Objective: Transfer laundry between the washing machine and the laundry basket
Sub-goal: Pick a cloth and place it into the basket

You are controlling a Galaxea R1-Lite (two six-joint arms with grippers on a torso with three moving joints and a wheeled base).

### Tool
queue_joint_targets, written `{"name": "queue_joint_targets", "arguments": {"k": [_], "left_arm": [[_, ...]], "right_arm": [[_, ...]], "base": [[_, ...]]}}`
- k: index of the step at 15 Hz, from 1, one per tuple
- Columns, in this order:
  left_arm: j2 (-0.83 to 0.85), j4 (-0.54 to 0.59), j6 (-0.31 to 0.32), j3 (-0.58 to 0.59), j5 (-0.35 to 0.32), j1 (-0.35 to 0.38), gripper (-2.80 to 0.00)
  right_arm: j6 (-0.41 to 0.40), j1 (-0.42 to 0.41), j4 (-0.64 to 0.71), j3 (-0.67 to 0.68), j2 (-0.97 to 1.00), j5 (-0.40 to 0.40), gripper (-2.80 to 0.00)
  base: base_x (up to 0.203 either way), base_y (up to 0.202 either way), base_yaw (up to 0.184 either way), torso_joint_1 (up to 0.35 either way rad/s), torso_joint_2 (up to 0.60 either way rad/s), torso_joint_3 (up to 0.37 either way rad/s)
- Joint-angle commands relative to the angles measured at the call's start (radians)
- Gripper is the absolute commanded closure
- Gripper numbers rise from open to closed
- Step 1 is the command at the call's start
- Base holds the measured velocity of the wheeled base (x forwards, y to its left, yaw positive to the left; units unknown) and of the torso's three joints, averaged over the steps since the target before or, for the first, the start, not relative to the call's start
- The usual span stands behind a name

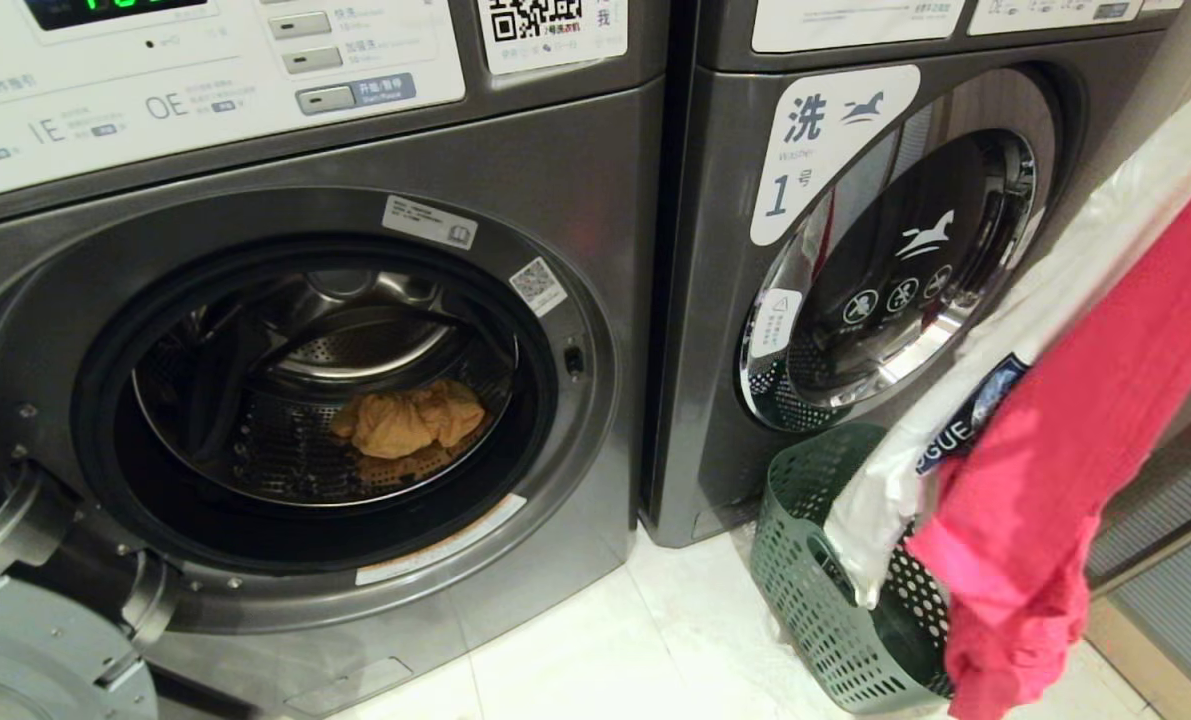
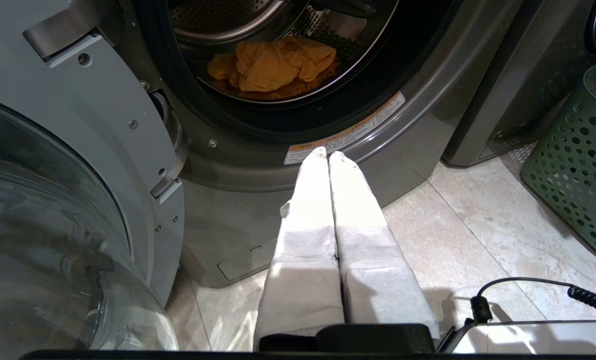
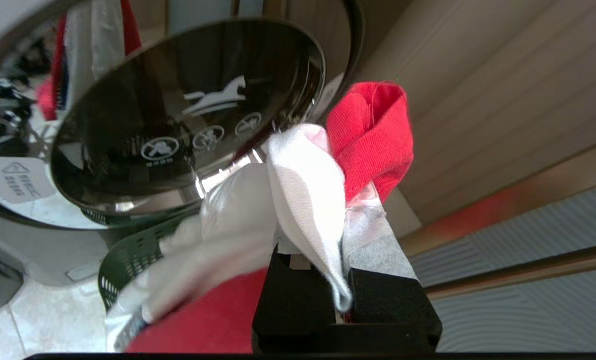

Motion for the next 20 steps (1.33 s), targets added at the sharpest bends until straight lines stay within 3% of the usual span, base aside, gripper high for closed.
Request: {"name": "queue_joint_targets", "arguments": {"k": [1,4,7,9,13,20], "left_arm": [[0.000,0.000,0.000,0.000,0.000,0.000,0.00],[0.000,0.000,0.000,0.000,0.000,0.000,0.00],[0.000,0.000,0.000,0.000,0.000,0.000,0.00],[0.000,0.000,0.000,0.000,0.000,0.000,0.00],[0.000,0.000,0.000,0.000,0.000,0.000,0.00],[0.000,0.000,0.000,0.000,0.000,0.000,0.00]], "right_arm": [[0.011,-0.026,0.002,0.009,0.049,-0.002,0.00],[0.027,-0.083,0.002,0.059,0.079,-0.002,0.00],[0.033,-0.108,-0.014,0.251,0.074,0.003,0.00],[0.051,-0.112,-0.109,0.411,0.085,0.035,0.00],[0.064,-0.114,-0.426,0.702,0.184,0.104,0.00],[0.065,-0.114,-0.449,0.709,0.286,0.146,0.00]], "base": [[0.000,0.000,0.000,0.000,0.00,0.000],[0.000,0.000,0.000,0.000,0.00,0.000],[0.000,0.000,0.000,0.000,0.00,0.000],[0.000,0.000,0.000,0.000,0.00,0.000],[0.000,0.000,0.000,0.000,0.00,0.000],[0.000,0.000,0.000,0.000,0.00,0.000]]}}
